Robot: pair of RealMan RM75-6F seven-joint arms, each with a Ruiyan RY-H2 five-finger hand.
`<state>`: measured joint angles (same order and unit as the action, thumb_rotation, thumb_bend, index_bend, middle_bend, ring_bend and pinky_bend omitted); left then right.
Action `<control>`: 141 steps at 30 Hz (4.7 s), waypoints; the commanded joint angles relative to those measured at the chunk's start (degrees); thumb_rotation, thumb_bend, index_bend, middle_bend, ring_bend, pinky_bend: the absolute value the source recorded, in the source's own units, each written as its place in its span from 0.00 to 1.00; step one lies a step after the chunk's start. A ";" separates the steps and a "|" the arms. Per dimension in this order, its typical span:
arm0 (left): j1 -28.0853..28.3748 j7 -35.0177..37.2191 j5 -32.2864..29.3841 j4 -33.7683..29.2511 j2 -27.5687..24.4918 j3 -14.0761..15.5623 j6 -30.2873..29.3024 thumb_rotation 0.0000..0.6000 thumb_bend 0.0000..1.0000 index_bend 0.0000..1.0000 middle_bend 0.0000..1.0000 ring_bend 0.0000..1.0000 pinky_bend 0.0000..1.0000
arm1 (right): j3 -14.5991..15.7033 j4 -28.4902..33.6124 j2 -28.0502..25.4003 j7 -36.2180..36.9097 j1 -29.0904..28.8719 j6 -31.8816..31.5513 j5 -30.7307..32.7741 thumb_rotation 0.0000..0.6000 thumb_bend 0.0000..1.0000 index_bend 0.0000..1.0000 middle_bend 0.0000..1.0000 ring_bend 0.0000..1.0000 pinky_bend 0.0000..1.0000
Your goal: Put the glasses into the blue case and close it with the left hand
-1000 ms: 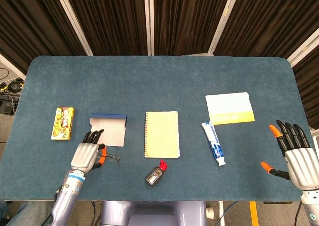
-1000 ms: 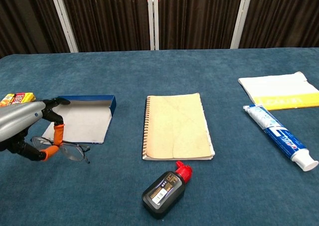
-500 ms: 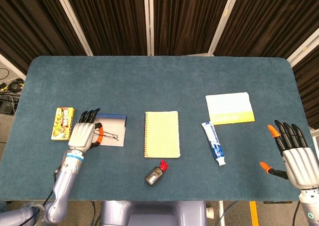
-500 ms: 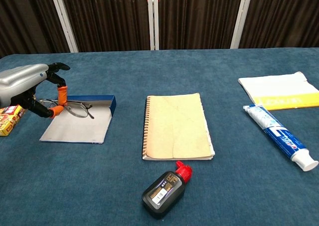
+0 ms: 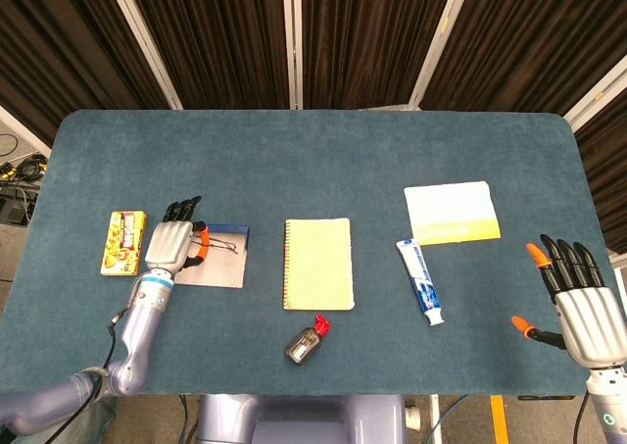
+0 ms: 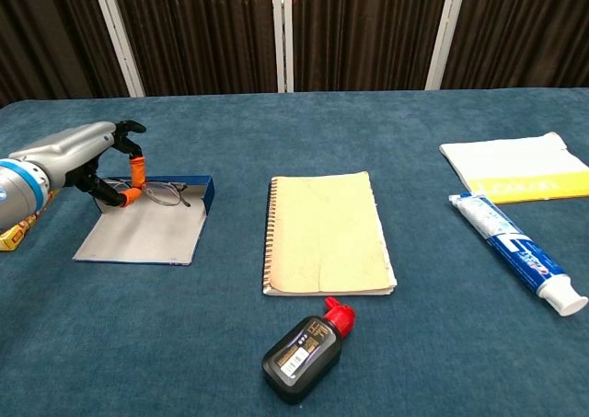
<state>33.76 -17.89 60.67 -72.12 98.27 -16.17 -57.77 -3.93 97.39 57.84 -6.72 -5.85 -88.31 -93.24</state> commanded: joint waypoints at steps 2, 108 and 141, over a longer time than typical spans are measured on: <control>0.93 1.19 -0.55 2.03 1.18 0.19 0.80 1.00 0.48 0.62 0.00 0.00 0.00 | -0.10 -0.09 -0.03 0.15 -0.07 0.14 0.26 1.00 0.00 0.00 0.00 0.00 0.00; 6.24 6.49 1.95 17.32 1.06 4.44 8.10 1.00 0.19 0.00 0.00 0.00 0.00 | -0.73 -0.23 -0.10 0.41 -0.44 0.84 2.53 1.00 0.00 0.00 0.00 0.00 0.00; -2.42 8.89 14.78 -2.03 -9.75 12.86 -3.78 1.00 0.20 0.19 0.00 0.00 0.00 | -0.20 0.08 -0.48 1.47 -0.36 0.79 1.57 1.00 0.00 0.00 0.00 0.00 0.00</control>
<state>32.07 -8.17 74.45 -73.19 88.66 -4.34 -60.86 -4.14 97.47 57.36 -5.24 -6.21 -87.52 -91.66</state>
